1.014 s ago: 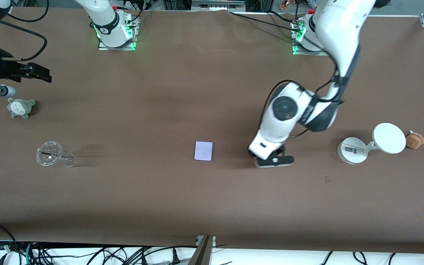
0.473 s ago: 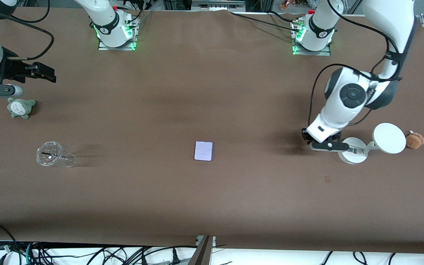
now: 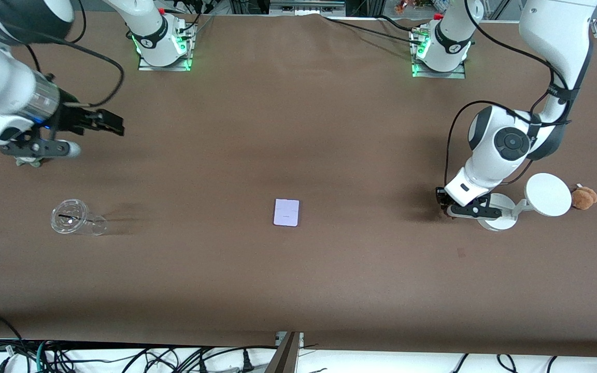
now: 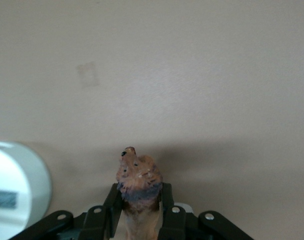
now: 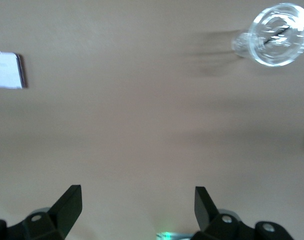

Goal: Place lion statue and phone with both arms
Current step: 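Lower the lion beside the lamp while the right gripper reaches the phone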

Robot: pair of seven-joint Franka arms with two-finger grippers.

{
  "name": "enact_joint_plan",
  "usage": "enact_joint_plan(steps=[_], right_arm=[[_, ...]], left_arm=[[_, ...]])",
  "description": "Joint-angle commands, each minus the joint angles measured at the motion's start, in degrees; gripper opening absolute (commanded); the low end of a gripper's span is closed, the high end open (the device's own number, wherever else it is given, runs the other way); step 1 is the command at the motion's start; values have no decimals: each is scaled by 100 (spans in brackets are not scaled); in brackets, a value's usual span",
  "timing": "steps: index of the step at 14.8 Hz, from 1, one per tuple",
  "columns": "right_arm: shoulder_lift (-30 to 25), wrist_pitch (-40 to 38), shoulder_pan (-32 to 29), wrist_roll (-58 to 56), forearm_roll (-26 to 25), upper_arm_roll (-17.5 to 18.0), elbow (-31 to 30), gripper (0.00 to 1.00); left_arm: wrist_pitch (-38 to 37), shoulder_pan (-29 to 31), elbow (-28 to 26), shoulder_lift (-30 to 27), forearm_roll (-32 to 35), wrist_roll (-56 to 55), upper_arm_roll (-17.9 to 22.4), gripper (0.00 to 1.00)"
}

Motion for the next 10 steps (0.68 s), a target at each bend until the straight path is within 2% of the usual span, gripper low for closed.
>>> enact_joint_plan(steps=[1,3,4,6,10], right_arm=[[475,468,473,792,71,-30,169,100],[774,873,781,1258,71,-30,178,100],[906,1005,930,1487,62,-30,178,100],[1205,1216,1325,1848,-8,-39,230,100],[2021,1788,1809,2306,-8,-39,625,100]], left_arm=[[435,24,228,475,-47,75,-29,0],[445,24,246,476,-47,66,-29,0],[445,24,263,484,-47,75,-21,8],[445,41,307,493,-47,75,-20,100],[271,129,272,240,-47,66,-29,100]])
